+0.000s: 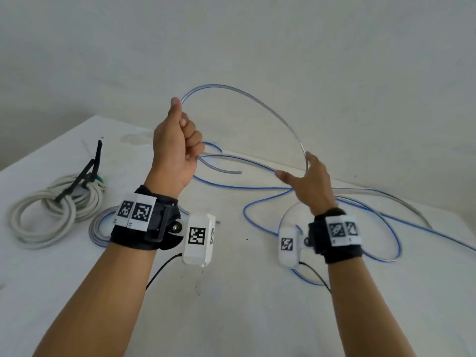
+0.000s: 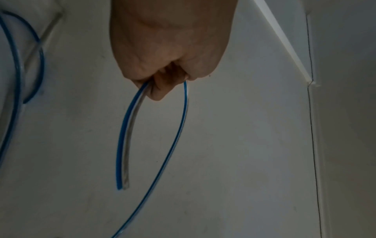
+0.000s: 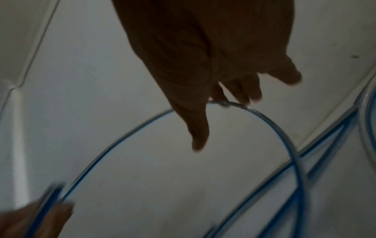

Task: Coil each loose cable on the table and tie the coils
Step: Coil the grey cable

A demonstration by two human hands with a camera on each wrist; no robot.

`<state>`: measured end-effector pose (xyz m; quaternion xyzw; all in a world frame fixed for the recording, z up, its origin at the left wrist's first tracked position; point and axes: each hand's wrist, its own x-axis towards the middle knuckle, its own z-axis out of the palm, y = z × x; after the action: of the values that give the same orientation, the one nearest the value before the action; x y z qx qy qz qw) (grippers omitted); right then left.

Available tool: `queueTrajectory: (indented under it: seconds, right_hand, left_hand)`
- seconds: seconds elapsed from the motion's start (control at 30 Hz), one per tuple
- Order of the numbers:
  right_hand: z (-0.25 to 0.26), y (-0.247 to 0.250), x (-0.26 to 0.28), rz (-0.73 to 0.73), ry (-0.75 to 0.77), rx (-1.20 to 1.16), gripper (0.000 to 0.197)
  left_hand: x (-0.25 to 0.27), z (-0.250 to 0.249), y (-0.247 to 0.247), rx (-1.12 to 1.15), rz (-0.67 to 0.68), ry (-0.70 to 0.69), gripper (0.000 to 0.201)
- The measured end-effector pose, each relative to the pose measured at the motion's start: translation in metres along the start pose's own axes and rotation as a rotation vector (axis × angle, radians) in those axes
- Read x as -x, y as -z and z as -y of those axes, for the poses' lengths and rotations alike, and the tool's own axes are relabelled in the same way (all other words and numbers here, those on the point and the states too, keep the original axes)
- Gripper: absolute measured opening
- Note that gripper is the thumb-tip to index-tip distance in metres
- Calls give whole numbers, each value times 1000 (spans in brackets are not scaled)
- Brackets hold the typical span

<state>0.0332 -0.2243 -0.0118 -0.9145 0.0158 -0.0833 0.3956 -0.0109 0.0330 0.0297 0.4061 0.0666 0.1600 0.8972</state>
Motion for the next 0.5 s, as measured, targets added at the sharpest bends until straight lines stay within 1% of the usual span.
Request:
queueTrajectory:
  seconds: [0.03,0.07,0.1,0.13,0.17,0.2,0.23,0.27,0.3,0.33,0.43,0.5]
  right_hand:
    - [6,-7,11,-125,77,-6,87]
    - [11,-14,21,-270,186,-57,78]
    - [18,-23,30,-397,282,-147,61]
    - [25,-30,40,-450,323,-234,37]
    - [31,-37,48,-375,316,-327,16]
    - [37,-44,56,-204,269,-430,16]
    - [38,-51,63,-19,205,-530,26]
    - [40,-56,68,113,162,-625,31]
    - [43,-59,70,174,141,-705,32]
    - [46,-60,70,180,139,-755,32]
    - [43,-62,65,96,90,-902,29]
    - [38,-62,60,50,53,-983,27]
  left_hand:
    - [0,2,0,11,-14,7,47]
    - [-1,3,-1,23,-29,7,48]
    - [0,4,-2,38,-47,7,48]
    - [0,5,-3,56,-66,7,48]
    - [0,6,-5,76,-84,9,48]
    - [1,8,-6,97,-101,13,48]
    - [2,10,-8,114,-114,13,48]
    - [3,12,-10,126,-121,8,47]
    - [5,15,-13,130,-123,-3,47]
    - [7,18,-17,120,-124,-18,46]
    - [16,37,-27,-5,-116,-53,43]
    - [21,52,-32,-59,-59,-59,41]
